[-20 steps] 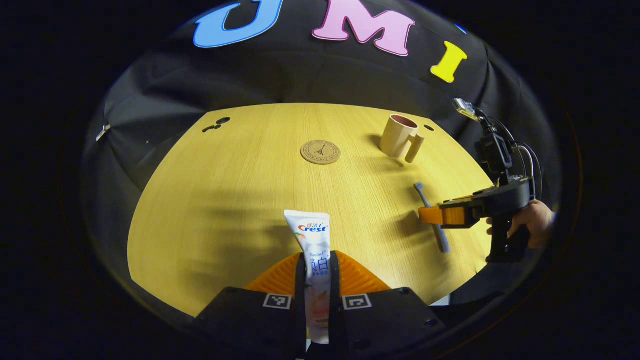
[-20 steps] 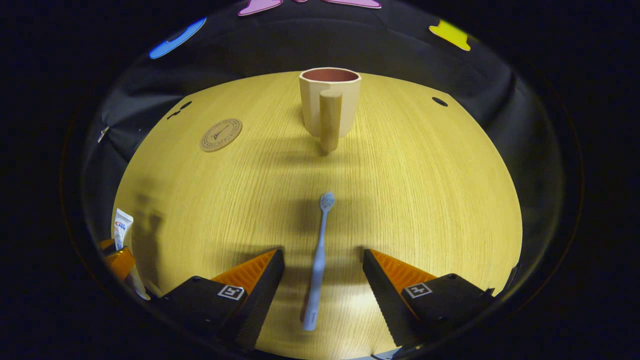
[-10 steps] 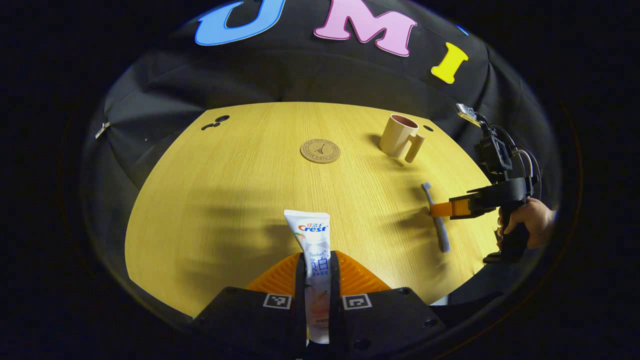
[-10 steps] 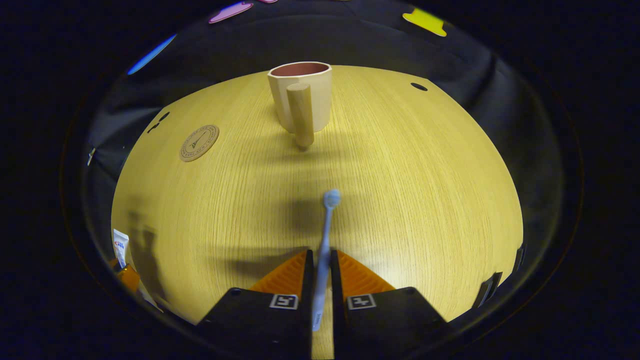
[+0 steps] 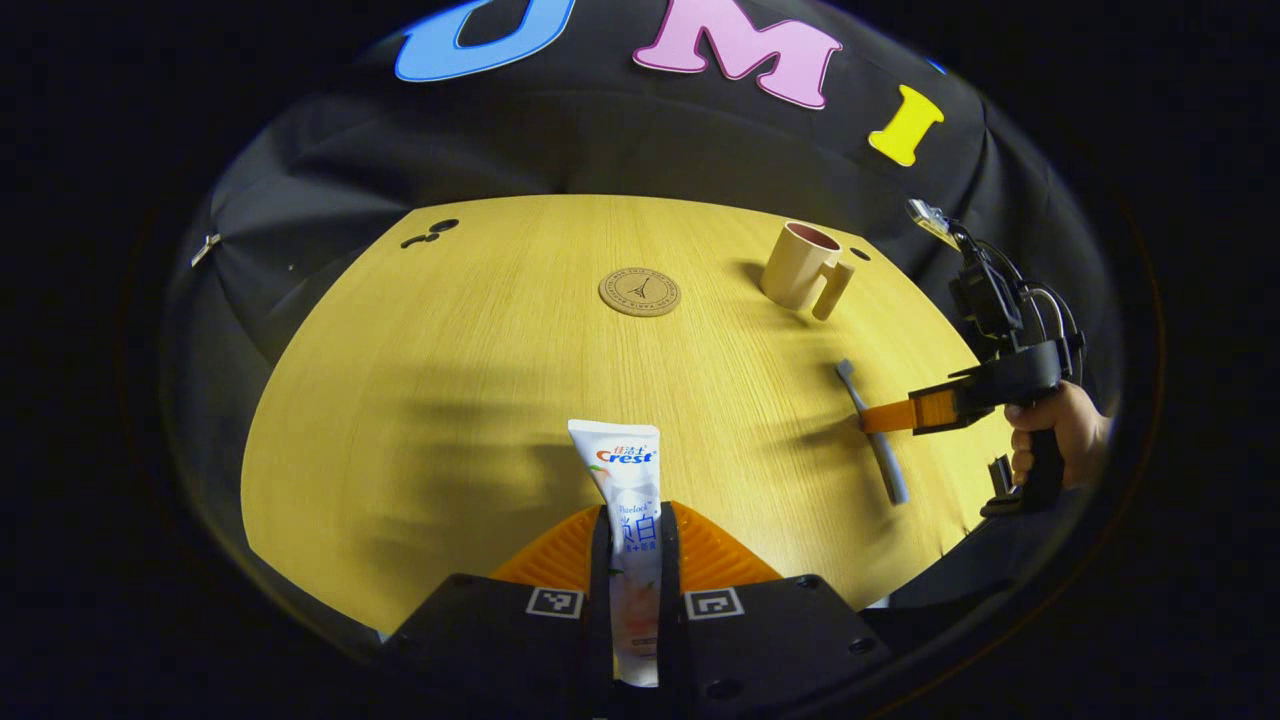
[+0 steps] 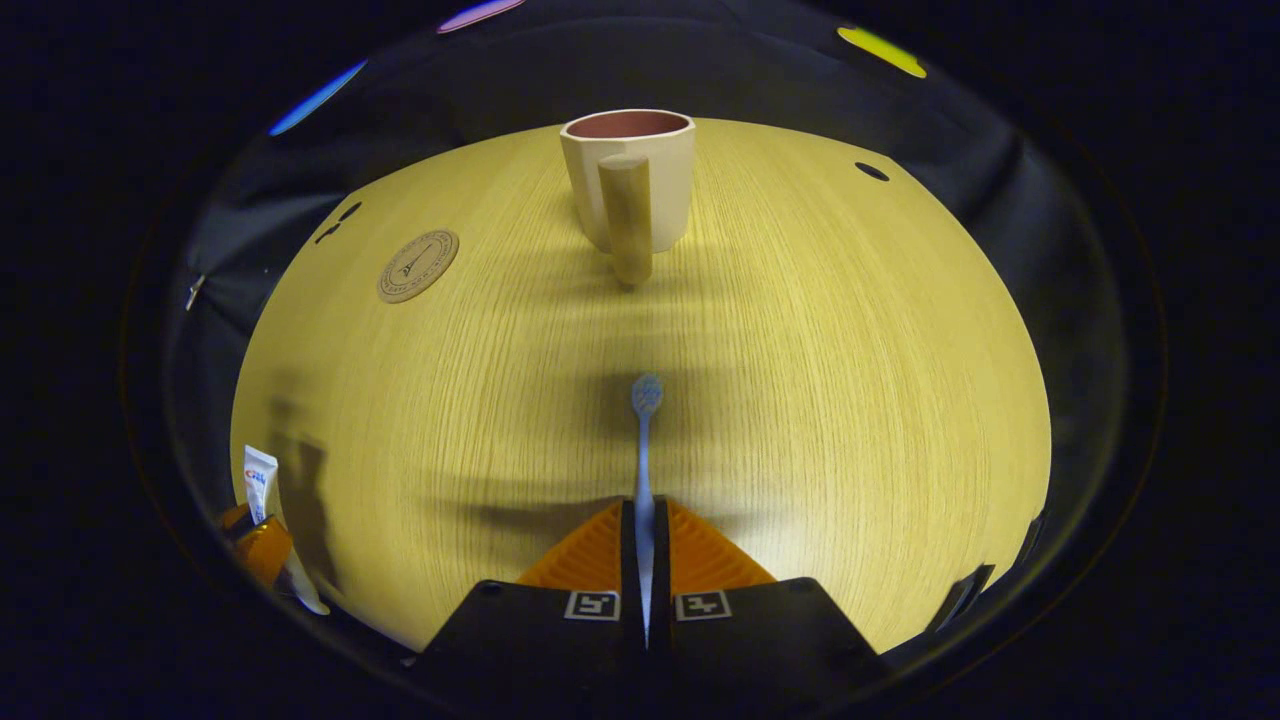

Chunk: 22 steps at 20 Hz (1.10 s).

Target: Put the toothbrush and toothpaste on the desktop into the cup, then pick up the cup and place it on the coaster on the desktop.

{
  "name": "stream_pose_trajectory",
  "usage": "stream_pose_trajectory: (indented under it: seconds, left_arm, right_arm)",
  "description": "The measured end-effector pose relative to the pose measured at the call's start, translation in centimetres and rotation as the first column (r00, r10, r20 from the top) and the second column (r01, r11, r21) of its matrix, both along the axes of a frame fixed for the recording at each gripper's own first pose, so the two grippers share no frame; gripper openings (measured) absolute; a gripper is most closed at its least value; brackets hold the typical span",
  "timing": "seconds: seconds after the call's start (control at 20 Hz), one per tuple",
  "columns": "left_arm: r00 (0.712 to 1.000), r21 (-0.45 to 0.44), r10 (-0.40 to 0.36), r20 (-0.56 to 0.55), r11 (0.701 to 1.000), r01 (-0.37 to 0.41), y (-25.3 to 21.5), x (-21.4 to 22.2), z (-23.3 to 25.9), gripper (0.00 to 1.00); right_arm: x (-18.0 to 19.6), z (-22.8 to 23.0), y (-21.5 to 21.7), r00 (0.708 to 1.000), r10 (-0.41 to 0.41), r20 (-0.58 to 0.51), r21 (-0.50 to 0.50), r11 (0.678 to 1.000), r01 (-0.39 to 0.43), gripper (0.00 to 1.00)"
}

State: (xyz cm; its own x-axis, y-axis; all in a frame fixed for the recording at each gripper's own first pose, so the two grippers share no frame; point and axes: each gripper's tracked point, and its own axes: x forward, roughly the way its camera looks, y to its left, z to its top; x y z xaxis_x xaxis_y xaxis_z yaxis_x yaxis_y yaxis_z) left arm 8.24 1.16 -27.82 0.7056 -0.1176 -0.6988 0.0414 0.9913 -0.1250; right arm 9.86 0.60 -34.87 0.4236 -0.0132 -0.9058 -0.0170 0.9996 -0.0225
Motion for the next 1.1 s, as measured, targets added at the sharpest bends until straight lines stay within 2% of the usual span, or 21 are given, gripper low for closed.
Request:
stream_pose_trajectory:
  seconds: [0.25, 0.3, 0.35, 0.45, 0.5, 0.55, 0.6, 0.65, 0.7, 0.9, 1.1]
  left_arm:
    - [0.998, -0.015, 0.022, 0.062, 1.000, -0.021, -1.5, 2.8, 3.0, 0.23]
    - [0.997, -0.027, 0.027, 0.078, 0.999, -0.025, -2.0, 3.6, 3.9, 0.27]
    - [0.995, -0.039, 0.032, 0.097, 0.999, -0.028, -2.5, 4.4, 4.7, 0.23]
    - [0.989, -0.058, 0.040, 0.143, 0.998, -0.032, -3.7, 6.4, 6.9, 0.23]
    - [0.985, -0.071, 0.041, 0.168, 0.997, -0.029, -4.4, 7.6, 8.0, 0.27]
    - [0.980, -0.087, 0.041, 0.196, 0.996, -0.024, -5.3, 8.8, 9.2, 0.22]
    - [0.973, -0.102, 0.040, 0.226, 0.995, -0.017, -6.2, 10.2, 10.5, 0.22]
    - [0.967, -0.115, 0.039, 0.252, 0.993, -0.011, -7.0, 11.5, 11.5, 0.27]
    - [0.960, -0.124, 0.039, 0.278, 0.992, -0.004, -7.8, 12.7, 12.6, 0.23]
    - [0.921, -0.145, 0.029, 0.389, 0.989, 0.030, -11.6, 18.6, 17.0, 0.23]
    - [0.879, -0.247, 0.060, 0.473, 0.967, 0.066, -15.5, 23.7, 20.6, 0.22]
  right_arm:
    - [0.2, 1.5, -1.8, 0.999, -0.032, 0.016, 0.061, 0.998, 0.031, 0.05]
    - [0.3, 2.0, -2.2, 0.999, -0.023, 0.027, 0.072, 0.997, 0.021, 0.05]
    - [0.3, 2.6, -2.7, 0.999, -0.003, 0.040, 0.077, 0.997, 0.000, 0.05]
    - [0.4, 3.4, -3.6, 0.997, 0.035, 0.066, 0.077, 0.996, -0.040, 0.05]
    - [0.4, 3.7, -3.9, 0.996, 0.051, 0.072, 0.082, 0.995, -0.057, 0.05]
    - [0.5, 4.0, -4.2, 0.995, 0.064, 0.078, 0.087, 0.994, -0.071, 0.05]
    - [0.6, 4.3, -4.5, 0.993, 0.080, 0.081, 0.098, 0.991, -0.088, 0.05]
    - [0.5, 4.6, -4.9, 0.992, 0.094, 0.083, 0.104, 0.989, -0.103, 0.05]
    - [0.6, 4.9, -5.2, 0.991, 0.102, 0.088, 0.116, 0.987, -0.112, 0.05]
    - [1.3, 6.8, -7.0, 0.990, 0.097, 0.107, 0.177, 0.977, -0.115, 0.05]
    - [1.8, 8.7, -9.0, 0.987, 0.101, 0.127, 0.214, 0.969, -0.126, 0.05]
